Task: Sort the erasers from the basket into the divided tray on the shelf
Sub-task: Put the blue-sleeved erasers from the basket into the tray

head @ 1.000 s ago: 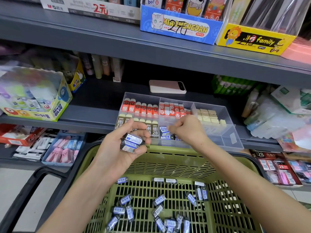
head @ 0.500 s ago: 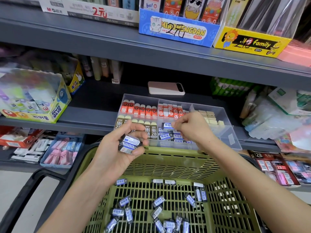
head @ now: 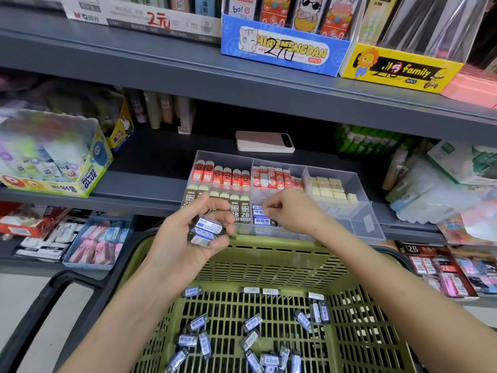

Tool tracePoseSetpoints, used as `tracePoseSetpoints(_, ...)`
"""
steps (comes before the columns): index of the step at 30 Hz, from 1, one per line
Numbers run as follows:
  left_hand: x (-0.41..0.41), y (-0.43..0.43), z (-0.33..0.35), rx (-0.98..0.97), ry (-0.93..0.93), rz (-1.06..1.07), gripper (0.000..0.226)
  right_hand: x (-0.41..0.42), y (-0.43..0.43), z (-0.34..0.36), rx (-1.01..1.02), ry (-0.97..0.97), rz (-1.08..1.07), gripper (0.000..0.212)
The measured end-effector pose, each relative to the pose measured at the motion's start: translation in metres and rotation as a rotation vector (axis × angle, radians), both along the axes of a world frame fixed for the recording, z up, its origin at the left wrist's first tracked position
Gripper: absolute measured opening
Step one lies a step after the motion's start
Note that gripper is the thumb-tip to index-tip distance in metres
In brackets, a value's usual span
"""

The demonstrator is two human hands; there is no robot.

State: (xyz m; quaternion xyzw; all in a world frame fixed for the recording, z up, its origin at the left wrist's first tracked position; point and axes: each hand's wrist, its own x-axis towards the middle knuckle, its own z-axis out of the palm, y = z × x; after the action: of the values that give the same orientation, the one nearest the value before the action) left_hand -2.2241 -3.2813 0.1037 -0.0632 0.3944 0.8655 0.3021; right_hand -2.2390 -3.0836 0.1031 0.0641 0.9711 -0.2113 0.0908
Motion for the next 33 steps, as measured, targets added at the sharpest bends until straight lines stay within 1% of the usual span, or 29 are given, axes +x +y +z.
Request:
tracePoseSetpoints(4,0.0,0.0,0.0,0.0,0.008,-0.002,0.035,-0.002,0.002,0.003,0.083,-0.082,0.039,0.031)
tracePoseSetpoints(5,0.0,0.0,0.0,0.001,0.009,-0.002,0.036,-0.001,0.003,0.006,0.143,-0.057,0.046,0.032)
tracePoseSetpoints(6,0.001,0.0,0.0,0.003,0.009,-0.003,0.036,0.001,0.001,0.01,0.193,0.011,0.049,0.033)
tracePoseSetpoints(7,0.001,0.0,0.0,0.005,0.008,-0.006,0.037,0.005,-0.002,0.015,0.182,0.109,0.053,0.032)
tracePoseSetpoints(8,0.001,0.0,0.0,0.005,0.01,-0.01,0.038,0.011,-0.008,0.02,0.091,0.205,0.068,0.031)
tracePoseSetpoints(10,0.002,0.001,0.001,-0.011,0.029,-0.02,0.043,0.025,-0.025,0.031,-0.213,0.315,0.169,0.023)
tracePoseSetpoints(11,0.003,0.001,0.001,-0.023,0.044,-0.021,0.045,0.032,-0.034,0.034,-0.315,0.326,0.243,0.018)
tracePoseSetpoints(12,0.004,0.002,0.001,-0.036,0.06,-0.018,0.046,0.037,-0.043,0.036,-0.341,0.325,0.307,0.016)
tracePoseSetpoints(13,0.005,0.002,0.001,-0.051,0.075,-0.017,0.046,0.04,-0.049,0.037,-0.309,0.328,0.353,0.02)
tracePoseSetpoints(15,0.007,0.002,0.001,-0.089,0.103,-0.032,0.043,0.041,-0.058,0.036,-0.178,0.347,0.429,0.024)
tracePoseSetpoints(16,0.008,0.002,0.001,-0.103,0.116,-0.045,0.043,0.04,-0.06,0.036,-0.152,0.34,0.453,0.022)
tracePoseSetpoints(17,0.009,0.002,0.002,-0.107,0.125,-0.056,0.043,0.04,-0.06,0.036,-0.176,0.313,0.46,0.018)
tracePoseSetpoints(18,0.009,0.002,0.002,-0.103,0.132,-0.066,0.043,0.04,-0.059,0.035,-0.243,0.272,0.447,0.015)
tracePoseSetpoints(20,0.008,0.003,0.003,-0.101,0.139,-0.094,0.046,0.04,-0.052,0.036,-0.488,0.209,0.321,0.011)
tracePoseSetpoints(21,0.008,0.002,0.003,-0.109,0.128,-0.103,0.049,0.038,-0.044,0.036,-0.601,0.23,0.212,0.011)
tracePoseSetpoints(22,0.007,0.002,0.003,-0.113,0.107,-0.102,0.052,0.035,-0.035,0.035,-0.667,0.28,0.088,0.013)
tracePoseSetpoints(23,0.005,0.0,0.002,-0.104,0.084,-0.091,0.052,0.031,-0.024,0.034,-0.674,0.326,-0.028,0.015)
tracePoseSetpoints(25,0.003,-0.003,0.002,-0.041,0.067,-0.08,0.041,0.025,-0.005,0.027,-0.556,0.358,-0.173,0.017)
tracePoseSetpoints(27,0.002,-0.005,0.002,0.057,0.067,-0.098,0.027,0.02,0.006,0.015,-0.4,0.354,-0.227,0.019)
tracePoseSetpoints(30,0.003,-0.003,0.0,0.122,0.055,-0.107,0.033,0.016,0.009,0.0,-0.271,0.331,-0.234,0.021)
tracePoseSetpoints(33,0.003,0.0,-0.001,0.052,0.081,-0.065,0.03,0.011,0.008,-0.008,-0.227,0.338,-0.197,0.016)
